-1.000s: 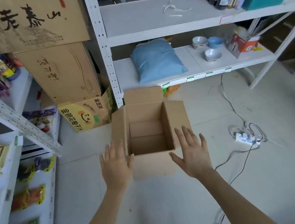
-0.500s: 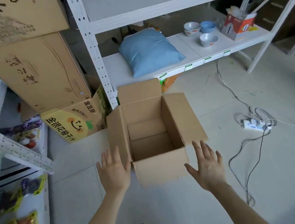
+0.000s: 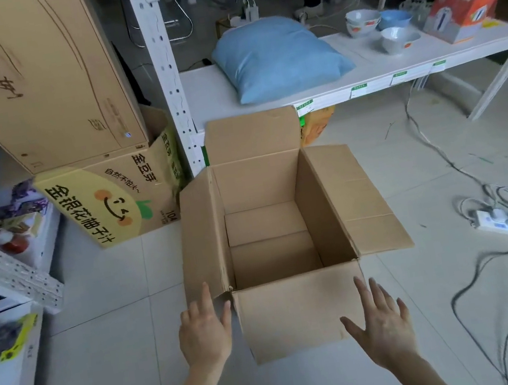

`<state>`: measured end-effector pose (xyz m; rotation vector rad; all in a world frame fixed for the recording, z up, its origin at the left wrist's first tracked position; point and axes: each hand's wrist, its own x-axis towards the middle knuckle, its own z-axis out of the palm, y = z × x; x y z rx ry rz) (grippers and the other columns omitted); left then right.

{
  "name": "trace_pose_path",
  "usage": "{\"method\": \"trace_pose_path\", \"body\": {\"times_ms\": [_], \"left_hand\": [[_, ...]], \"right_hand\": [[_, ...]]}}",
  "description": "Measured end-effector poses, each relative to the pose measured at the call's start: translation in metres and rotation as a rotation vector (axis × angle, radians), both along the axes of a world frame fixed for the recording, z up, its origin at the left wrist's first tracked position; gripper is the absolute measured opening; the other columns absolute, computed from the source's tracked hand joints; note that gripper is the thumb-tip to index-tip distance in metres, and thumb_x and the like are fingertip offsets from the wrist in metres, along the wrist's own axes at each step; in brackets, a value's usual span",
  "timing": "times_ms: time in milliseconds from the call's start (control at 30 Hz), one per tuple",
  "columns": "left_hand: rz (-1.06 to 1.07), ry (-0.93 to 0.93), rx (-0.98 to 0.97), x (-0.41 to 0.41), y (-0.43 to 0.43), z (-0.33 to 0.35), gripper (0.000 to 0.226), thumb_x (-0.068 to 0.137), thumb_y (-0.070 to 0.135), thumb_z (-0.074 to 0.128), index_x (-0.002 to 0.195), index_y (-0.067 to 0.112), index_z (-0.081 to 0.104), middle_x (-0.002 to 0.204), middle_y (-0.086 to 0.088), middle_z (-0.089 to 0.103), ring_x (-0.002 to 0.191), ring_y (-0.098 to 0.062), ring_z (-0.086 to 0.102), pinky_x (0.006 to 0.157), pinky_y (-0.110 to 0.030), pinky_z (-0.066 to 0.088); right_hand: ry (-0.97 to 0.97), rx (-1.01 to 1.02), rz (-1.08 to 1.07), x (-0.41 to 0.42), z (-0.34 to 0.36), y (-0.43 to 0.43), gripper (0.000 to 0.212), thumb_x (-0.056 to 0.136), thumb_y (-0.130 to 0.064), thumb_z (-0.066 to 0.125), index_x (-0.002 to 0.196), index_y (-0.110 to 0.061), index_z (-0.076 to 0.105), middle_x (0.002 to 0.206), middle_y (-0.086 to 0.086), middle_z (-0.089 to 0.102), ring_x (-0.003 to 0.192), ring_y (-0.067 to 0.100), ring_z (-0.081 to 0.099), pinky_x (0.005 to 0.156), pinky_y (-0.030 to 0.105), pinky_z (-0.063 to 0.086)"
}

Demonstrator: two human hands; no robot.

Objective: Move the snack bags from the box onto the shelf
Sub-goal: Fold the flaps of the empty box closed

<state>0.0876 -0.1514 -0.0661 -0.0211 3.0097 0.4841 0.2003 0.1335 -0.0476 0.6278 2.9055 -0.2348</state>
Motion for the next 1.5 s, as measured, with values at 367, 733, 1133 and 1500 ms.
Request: {"method": "trace_pose_path", "body": {"times_ms": [367, 733, 1133, 1500], "left_hand": [[0.124, 0.037, 0.154, -0.034, 0.002, -0.098, 0.081, 0.086, 0.069, 0.014, 0.156, 0.031, 0.004, 0.112, -0.015, 0.064, 0.098, -0.035, 0.061, 0.07, -0.04, 0.055], [0.336, 0.034, 0.483, -0.052, -0.007, -0.12, 0.069, 0.099, 0.05, 0.031, 0.156, 0.024, 0.002, 0.159, -0.018, 0.025, 0.141, -0.039, 0.032, 0.109, -0.052, 0.032], [0.333, 0.287, 0.602, -0.044, -0.015, -0.071, 0.073, 0.098, 0.036, 0.044, 0.157, 0.016, 0.007, 0.159, -0.027, -0.009, 0.143, -0.043, 0.024, 0.1, -0.053, 0.041], [0.217, 0.464, 0.678, -0.047, -0.01, 0.003, 0.072, 0.098, 0.037, 0.038, 0.155, 0.006, 0.008, 0.161, -0.023, 0.006, 0.15, -0.032, 0.01, 0.11, -0.033, 0.023]], "right_hand": [[0.119, -0.047, -0.12, -0.021, -0.092, 0.028, 0.098, 0.071, -0.086, 0.007, 0.155, -0.033, 0.005, 0.158, 0.01, 0.026, 0.14, 0.029, 0.034, 0.112, 0.045, 0.027], [0.259, -0.308, -0.2, -0.013, -0.101, 0.023, 0.087, 0.083, -0.064, 0.048, 0.154, -0.03, 0.011, 0.13, 0.008, 0.048, 0.113, 0.034, 0.054, 0.096, 0.047, 0.044], [0.448, -0.369, -0.177, -0.013, -0.06, 0.015, 0.085, 0.086, -0.065, 0.049, 0.151, -0.016, 0.025, 0.142, 0.011, 0.042, 0.131, 0.03, 0.041, 0.106, 0.047, 0.037], [0.592, -0.601, -0.223, -0.031, 0.004, 0.01, 0.099, 0.076, -0.062, 0.053, 0.154, -0.014, 0.014, 0.153, 0.014, 0.034, 0.138, 0.026, 0.037, 0.107, 0.033, 0.031]]}}
